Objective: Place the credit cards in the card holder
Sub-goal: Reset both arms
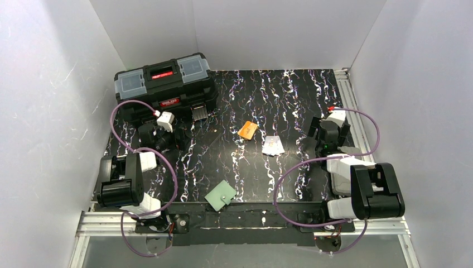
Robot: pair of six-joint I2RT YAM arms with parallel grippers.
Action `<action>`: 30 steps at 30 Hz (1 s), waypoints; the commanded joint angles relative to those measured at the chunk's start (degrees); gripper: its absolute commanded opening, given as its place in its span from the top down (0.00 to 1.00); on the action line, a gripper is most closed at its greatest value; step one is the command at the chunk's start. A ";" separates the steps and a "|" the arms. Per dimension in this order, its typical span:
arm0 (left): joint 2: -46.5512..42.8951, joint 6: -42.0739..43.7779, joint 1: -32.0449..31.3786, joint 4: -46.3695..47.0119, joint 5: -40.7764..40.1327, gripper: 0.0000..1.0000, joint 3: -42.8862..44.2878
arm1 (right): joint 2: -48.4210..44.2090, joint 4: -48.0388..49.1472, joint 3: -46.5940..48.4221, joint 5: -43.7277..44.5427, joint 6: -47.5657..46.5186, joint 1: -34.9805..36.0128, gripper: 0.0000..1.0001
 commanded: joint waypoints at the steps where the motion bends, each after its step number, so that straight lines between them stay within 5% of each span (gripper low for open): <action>1: -1.47 -1.02 0.67 9.51 1.34 0.02 -2.21 | -1.84 12.68 -3.75 -0.63 -1.77 -0.53 0.02; 6: -2.04 -2.66 0.71 16.62 -3.15 0.02 -6.03 | -2.47 37.51 -18.08 -10.86 -5.93 -0.17 0.02; 13: -1.51 -2.69 0.09 15.70 -5.66 0.02 -5.37 | -1.95 23.68 -10.66 -15.55 -0.57 -5.92 0.02; 16: -2.20 -2.89 -0.57 17.69 -8.82 0.02 -7.25 | -1.72 26.36 -11.58 -15.58 -1.06 -6.08 0.02; 18: 2.30 -4.00 -0.76 40.47 -8.76 0.02 -15.08 | -1.93 25.17 -11.44 -15.47 -1.14 -6.08 0.02; 19: 1.88 -3.47 -0.87 42.09 -8.24 0.02 -17.50 | -2.01 24.55 -11.12 -15.52 -1.01 -6.08 0.02; 24: -0.07 -2.73 -1.21 23.91 -9.68 0.02 -9.64 | -2.05 24.68 -11.16 -15.57 -0.92 -6.07 0.02; 30: 0.12 -2.85 -1.64 26.12 -10.13 0.02 -10.58 | -2.04 24.68 -11.12 -15.57 -0.88 -6.06 0.02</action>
